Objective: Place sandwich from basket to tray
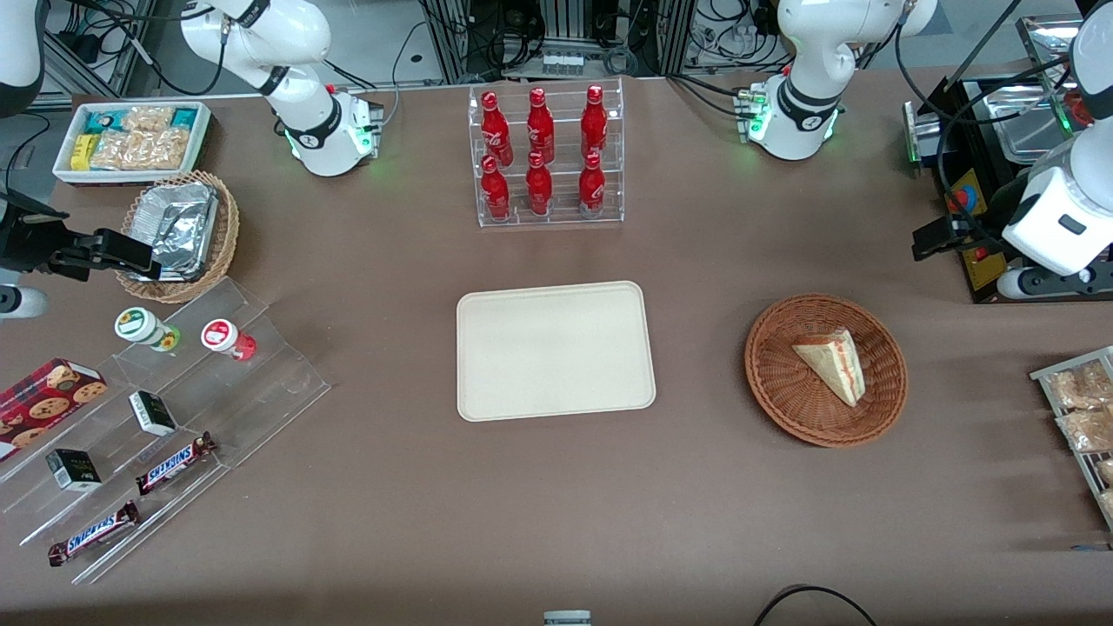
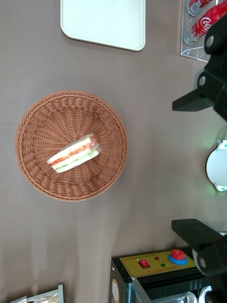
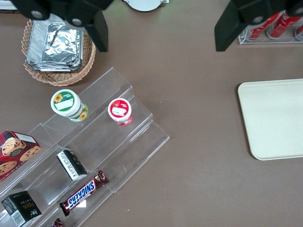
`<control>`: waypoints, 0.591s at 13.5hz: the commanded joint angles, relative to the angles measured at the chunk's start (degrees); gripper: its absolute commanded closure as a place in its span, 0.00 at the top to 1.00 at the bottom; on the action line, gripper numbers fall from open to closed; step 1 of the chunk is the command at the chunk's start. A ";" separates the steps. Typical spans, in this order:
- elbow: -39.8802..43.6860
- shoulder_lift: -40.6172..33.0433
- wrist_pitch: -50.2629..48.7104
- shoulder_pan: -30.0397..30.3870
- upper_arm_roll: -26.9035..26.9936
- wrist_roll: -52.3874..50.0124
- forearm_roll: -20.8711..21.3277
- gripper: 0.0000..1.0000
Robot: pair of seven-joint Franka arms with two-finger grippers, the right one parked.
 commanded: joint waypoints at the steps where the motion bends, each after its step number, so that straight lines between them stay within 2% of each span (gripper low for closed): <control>1: 0.87 -0.45 -1.10 -0.31 0.09 0.22 -1.10 1.00; 4: 0.00 -0.19 0.92 -0.23 0.09 0.21 -1.46 1.00; 8: -6.48 0.43 8.90 -0.23 0.09 0.21 -1.46 1.00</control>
